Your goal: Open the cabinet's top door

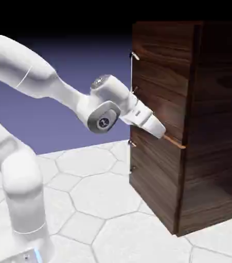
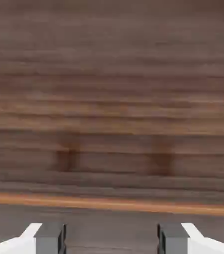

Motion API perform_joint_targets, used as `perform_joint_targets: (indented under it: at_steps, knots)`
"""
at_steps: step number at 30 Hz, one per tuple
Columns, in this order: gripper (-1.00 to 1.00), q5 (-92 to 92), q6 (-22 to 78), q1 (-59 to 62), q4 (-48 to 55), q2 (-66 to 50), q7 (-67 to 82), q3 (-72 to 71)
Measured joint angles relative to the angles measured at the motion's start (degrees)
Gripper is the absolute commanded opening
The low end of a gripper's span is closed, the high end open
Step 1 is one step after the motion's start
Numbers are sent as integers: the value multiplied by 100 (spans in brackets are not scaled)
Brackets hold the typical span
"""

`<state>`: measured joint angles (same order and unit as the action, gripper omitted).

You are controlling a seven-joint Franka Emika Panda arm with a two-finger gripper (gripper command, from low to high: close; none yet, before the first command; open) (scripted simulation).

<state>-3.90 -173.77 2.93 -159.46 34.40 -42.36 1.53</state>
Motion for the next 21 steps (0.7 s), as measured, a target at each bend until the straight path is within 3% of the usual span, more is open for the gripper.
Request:
perform_joint_targets:
  at_steps: [21]
  knots:
    - [0, -5234, -404, 1573, 1020, 1310, -3965, -2292]
